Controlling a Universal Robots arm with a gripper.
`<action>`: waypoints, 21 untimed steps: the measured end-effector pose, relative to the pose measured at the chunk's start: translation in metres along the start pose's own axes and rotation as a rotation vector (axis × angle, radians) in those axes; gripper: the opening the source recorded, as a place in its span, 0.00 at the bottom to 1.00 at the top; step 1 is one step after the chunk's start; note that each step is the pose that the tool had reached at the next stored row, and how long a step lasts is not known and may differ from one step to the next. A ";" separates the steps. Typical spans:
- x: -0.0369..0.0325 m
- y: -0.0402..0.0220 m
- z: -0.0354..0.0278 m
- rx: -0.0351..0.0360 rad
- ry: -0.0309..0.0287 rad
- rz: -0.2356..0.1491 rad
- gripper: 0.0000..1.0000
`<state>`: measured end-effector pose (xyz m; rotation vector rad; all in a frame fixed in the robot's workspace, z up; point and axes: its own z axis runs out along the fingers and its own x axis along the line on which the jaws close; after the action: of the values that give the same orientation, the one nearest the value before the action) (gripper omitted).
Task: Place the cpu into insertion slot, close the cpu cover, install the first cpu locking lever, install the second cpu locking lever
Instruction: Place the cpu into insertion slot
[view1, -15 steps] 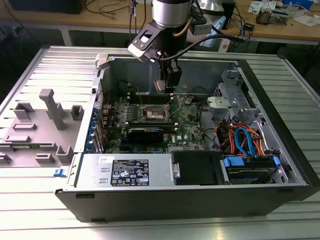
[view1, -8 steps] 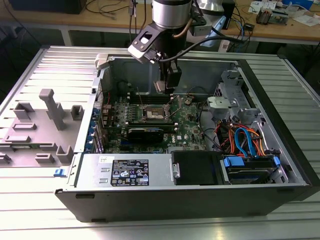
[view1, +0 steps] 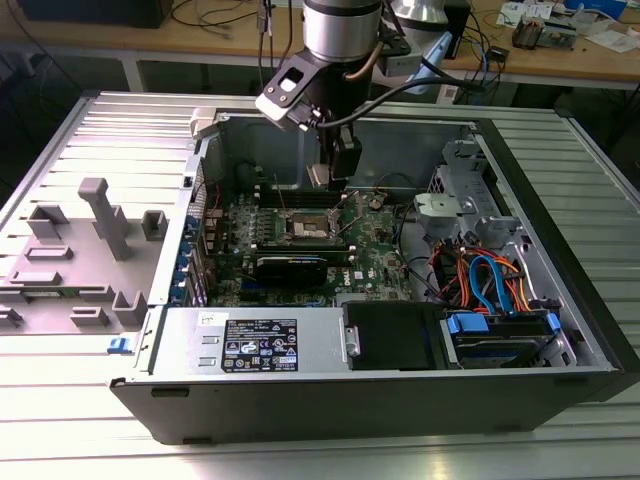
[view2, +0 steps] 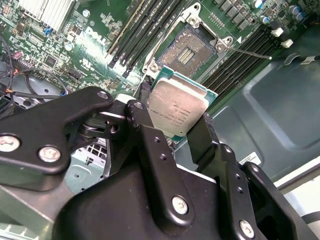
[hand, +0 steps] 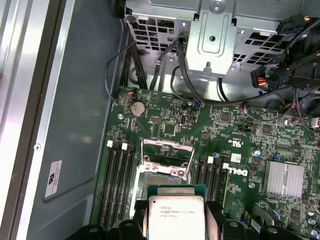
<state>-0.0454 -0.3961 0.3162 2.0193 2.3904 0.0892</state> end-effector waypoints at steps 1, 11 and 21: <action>0.0000 0.0000 0.0002 -0.0002 0.0003 0.000 0.54; 0.0000 0.0000 0.0010 -0.0002 0.0002 0.002 0.54; 0.0000 -0.0009 0.0061 -0.0004 0.0003 0.002 0.54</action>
<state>-0.0460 -0.3960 0.3100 2.0216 2.3885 0.0899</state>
